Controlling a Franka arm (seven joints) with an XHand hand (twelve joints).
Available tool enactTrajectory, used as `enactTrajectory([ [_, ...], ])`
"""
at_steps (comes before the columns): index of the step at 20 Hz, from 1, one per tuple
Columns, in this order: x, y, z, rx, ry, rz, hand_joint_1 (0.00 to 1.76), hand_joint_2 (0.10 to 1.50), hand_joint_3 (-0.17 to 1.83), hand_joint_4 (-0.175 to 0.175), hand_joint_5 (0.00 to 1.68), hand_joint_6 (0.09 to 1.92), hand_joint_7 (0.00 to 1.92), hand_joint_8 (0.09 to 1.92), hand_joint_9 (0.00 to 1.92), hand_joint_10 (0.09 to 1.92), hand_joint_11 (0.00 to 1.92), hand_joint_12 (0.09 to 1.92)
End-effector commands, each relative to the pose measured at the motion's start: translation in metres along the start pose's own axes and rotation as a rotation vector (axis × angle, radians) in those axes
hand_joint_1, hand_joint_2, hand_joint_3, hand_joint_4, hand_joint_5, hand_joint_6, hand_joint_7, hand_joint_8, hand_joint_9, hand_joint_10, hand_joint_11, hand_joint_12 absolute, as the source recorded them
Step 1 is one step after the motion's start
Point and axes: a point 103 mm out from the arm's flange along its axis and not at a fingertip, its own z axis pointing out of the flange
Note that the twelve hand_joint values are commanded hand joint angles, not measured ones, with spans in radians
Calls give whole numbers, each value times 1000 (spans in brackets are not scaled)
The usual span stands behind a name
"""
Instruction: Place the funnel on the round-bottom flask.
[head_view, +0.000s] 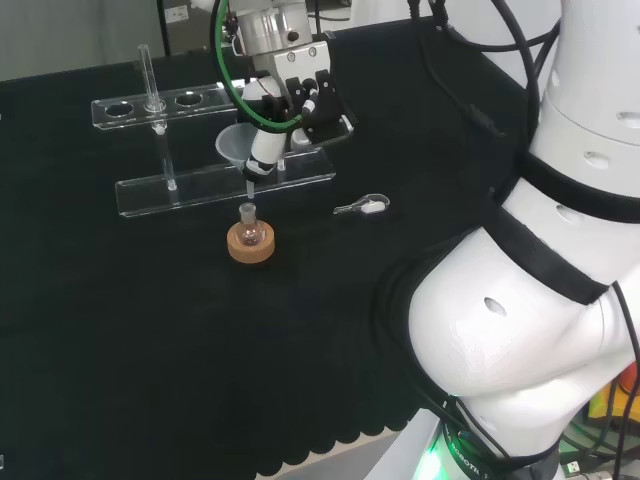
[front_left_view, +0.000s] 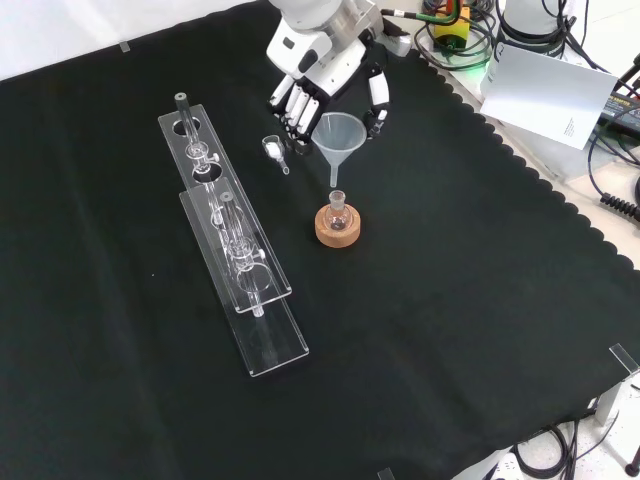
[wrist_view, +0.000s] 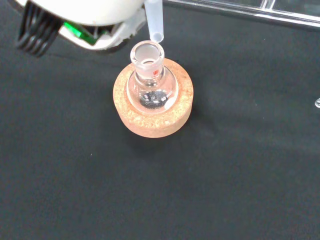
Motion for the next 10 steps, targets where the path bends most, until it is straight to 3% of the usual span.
enactTrajectory([
  [1, 7, 8, 5, 8, -1, -5, 944, 691, 738, -14, 656, 890, 353, 660, 505, 587, 104, 1396],
  [8, 9, 9, 9, 15, -6, 0, 944, 692, 739, -14, 656, 890, 350, 661, 503, 588, 104, 1396],
  [10, -5, 8, 8, 13, 15, -7, 944, 692, 739, -14, 656, 890, 349, 661, 503, 588, 104, 1396],
])
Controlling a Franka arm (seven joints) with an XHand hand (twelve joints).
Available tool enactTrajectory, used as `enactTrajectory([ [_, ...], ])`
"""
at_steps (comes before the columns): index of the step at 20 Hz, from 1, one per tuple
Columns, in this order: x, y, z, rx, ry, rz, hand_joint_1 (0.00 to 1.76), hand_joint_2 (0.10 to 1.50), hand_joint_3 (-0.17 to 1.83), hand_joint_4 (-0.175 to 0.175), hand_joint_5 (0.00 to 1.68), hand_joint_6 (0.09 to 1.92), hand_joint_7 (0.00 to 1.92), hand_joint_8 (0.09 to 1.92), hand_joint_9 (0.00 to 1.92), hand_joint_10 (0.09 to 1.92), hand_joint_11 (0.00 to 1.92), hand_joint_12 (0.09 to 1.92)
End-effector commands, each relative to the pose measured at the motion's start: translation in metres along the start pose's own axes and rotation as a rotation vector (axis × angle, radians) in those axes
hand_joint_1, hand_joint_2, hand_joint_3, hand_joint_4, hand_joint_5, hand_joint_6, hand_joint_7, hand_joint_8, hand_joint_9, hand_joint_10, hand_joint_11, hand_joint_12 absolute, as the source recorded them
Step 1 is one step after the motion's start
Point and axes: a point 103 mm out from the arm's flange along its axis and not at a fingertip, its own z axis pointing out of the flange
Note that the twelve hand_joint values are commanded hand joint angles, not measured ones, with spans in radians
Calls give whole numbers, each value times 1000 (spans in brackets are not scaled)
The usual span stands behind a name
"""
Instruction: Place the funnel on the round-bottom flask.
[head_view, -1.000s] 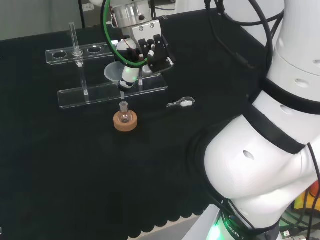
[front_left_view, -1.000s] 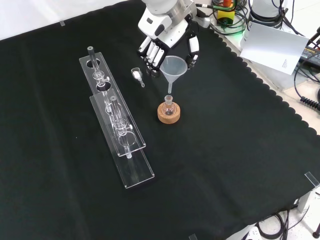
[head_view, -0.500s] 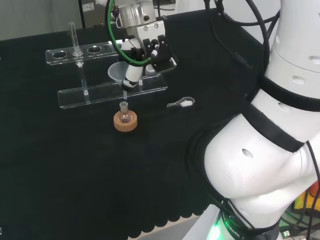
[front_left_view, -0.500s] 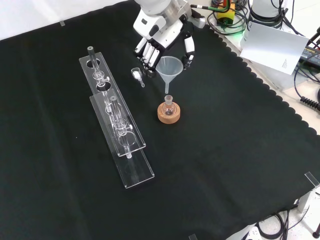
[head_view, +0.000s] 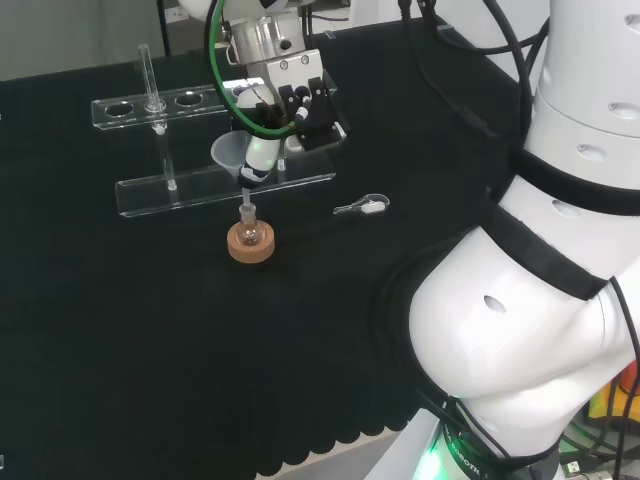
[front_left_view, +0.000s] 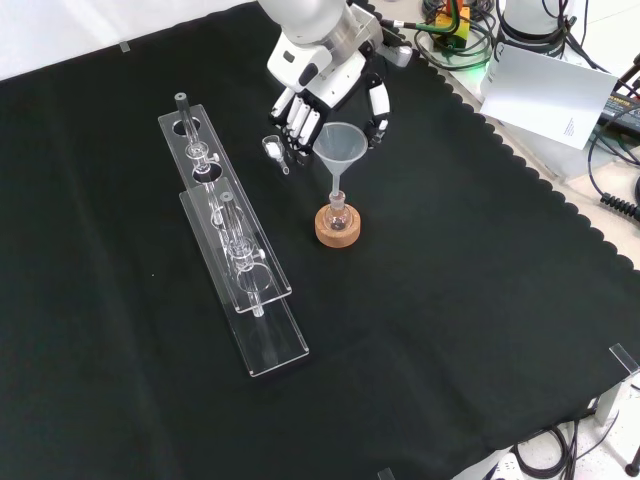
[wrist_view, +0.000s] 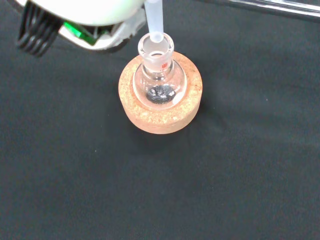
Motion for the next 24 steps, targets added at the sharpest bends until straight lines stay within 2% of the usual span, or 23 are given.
enactTrajectory([
  [1, -13, -1, 0, 1, 16, -5, 944, 692, 740, -14, 656, 890, 349, 661, 503, 588, 104, 1396],
  [6, -2, 3, 3, 8, 3, -1, 944, 692, 740, -14, 656, 890, 348, 662, 502, 589, 104, 1396],
  [11, -2, 5, 6, 14, 1, 2, 944, 692, 741, -14, 656, 891, 346, 663, 501, 590, 104, 1396],
  [13, -14, 4, 6, 13, 18, -3, 944, 692, 741, -14, 656, 891, 346, 664, 501, 591, 104, 1396],
  [18, 0, 7, 8, 24, 4, -1, 943, 692, 742, -14, 656, 891, 345, 664, 500, 591, 105, 1396],
  [24, 3, 10, 12, 39, 8, 1, 942, 692, 742, -15, 651, 890, 340, 664, 497, 591, 105, 1396],
])
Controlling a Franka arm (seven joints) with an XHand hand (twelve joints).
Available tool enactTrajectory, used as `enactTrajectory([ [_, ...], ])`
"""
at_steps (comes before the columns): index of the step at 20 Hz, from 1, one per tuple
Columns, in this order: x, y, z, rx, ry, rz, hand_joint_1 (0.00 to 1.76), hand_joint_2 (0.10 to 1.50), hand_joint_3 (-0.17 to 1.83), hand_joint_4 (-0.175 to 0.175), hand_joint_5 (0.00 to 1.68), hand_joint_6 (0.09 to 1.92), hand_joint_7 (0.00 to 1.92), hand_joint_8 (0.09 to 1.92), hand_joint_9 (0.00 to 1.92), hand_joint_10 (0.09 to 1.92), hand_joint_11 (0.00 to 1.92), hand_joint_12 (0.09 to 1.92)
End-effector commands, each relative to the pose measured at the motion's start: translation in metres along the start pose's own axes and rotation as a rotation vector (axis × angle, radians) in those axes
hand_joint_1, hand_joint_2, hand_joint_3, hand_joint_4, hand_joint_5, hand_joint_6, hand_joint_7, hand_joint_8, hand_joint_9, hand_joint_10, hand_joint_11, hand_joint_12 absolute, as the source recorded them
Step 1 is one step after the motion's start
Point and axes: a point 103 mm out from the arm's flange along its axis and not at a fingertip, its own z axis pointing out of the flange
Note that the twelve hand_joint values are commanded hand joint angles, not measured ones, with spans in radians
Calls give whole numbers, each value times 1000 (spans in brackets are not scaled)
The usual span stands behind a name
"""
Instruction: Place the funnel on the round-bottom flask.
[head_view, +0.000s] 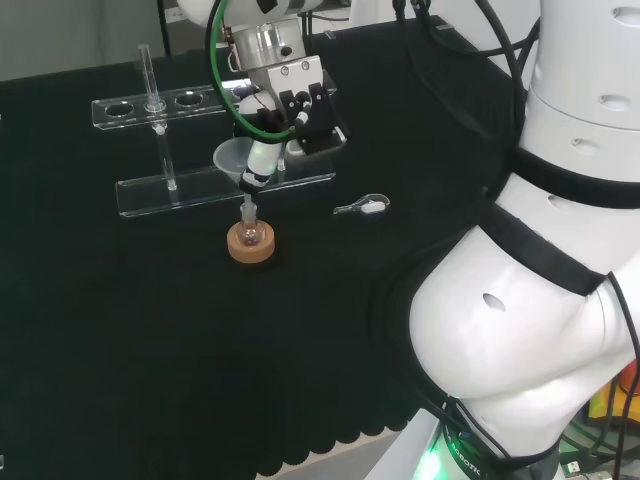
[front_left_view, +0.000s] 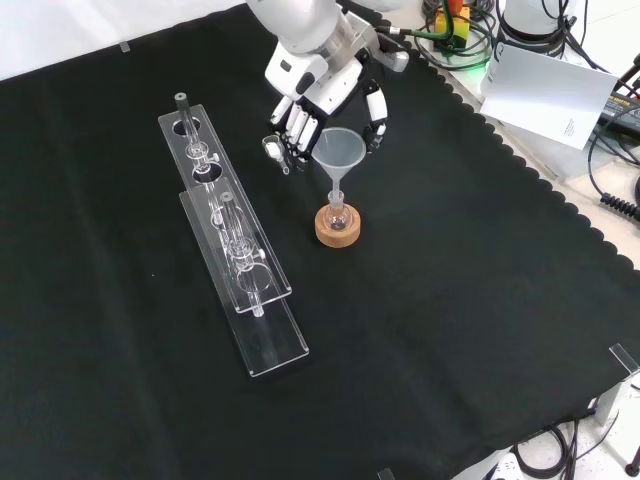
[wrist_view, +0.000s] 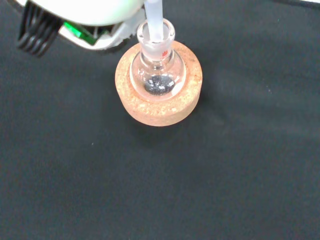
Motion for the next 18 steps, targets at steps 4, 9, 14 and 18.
enactTrajectory([
  [4, 5, 5, 3, 35, 1, 2, 929, 674, 738, -19, 599, 872, 321, 661, 477, 588, 100, 1394],
  [9, 5, 8, 6, 103, -6, 11, 902, 589, 744, -35, 284, 353, 178, 707, 351, 670, 29, 1427],
  [14, 5, 7, 5, 116, -11, 6, 877, 562, 716, -39, 187, 96, 54, 693, 269, 702, 0, 1431],
  [18, 6, 5, 3, 115, -16, 7, 872, 554, 699, -38, 152, 87, 3, 657, 238, 708, 0, 1418],
])
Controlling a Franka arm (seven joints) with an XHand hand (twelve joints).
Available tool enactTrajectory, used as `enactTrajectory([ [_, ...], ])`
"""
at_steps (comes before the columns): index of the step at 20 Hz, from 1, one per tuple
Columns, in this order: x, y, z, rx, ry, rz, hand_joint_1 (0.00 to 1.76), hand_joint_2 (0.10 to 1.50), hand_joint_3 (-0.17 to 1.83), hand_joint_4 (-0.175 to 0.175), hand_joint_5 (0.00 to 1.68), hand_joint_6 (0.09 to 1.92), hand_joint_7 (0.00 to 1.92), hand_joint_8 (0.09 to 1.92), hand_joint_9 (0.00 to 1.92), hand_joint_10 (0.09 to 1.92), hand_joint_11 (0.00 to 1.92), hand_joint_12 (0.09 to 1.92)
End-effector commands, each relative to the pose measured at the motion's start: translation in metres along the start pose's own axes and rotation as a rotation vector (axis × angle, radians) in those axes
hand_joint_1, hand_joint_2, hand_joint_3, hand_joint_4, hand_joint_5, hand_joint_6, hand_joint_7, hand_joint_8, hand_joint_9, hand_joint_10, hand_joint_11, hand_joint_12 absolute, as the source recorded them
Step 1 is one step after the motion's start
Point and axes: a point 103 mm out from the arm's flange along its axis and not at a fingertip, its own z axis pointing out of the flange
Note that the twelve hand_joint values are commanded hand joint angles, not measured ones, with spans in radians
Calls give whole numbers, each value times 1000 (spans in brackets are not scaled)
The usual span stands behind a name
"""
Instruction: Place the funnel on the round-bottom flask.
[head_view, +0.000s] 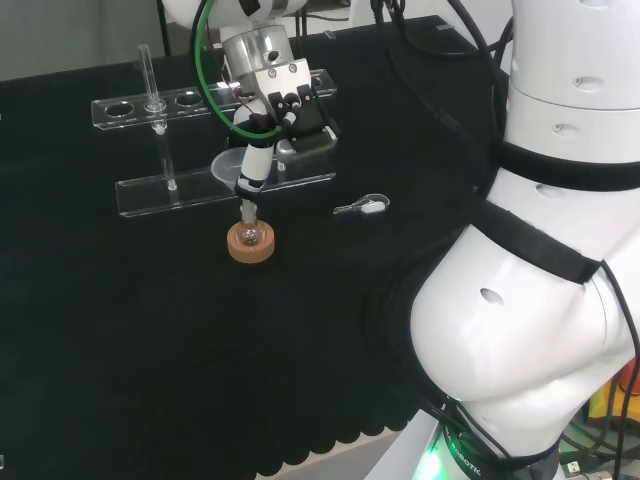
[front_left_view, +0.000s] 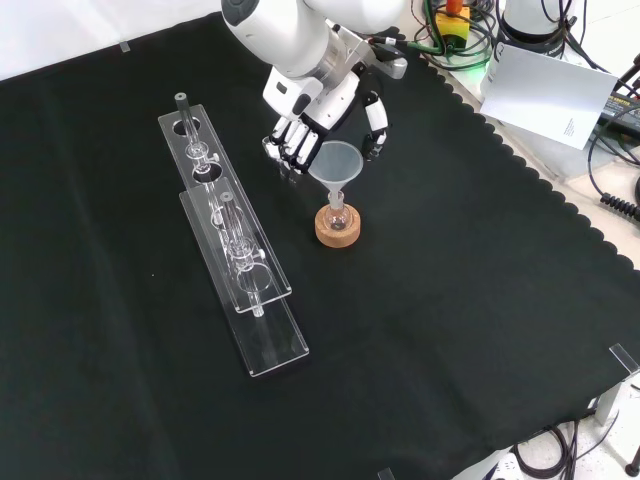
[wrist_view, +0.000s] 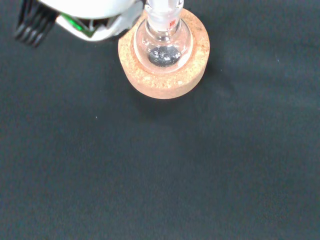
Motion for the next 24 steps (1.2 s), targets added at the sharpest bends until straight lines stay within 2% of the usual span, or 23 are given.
enactTrajectory([
  [1, -9, -3, -1, 0, 5, -4, 872, 553, 696, -38, 150, 87, 1, 651, 234, 710, 0, 1416],
  [8, -14, -8, -4, -7, 3, 15, 870, 553, 682, -37, 138, 87, 0, 627, 221, 715, 0, 1409],
  [13, -4, -22, -15, -56, -15, 23, 866, 554, 676, -37, 131, 87, 0, 608, 215, 718, 0, 1406],
  [24, -11, -62, -45, -155, -21, 36, 862, 557, 669, -38, 130, 87, 1, 619, 221, 724, 0, 1412],
])
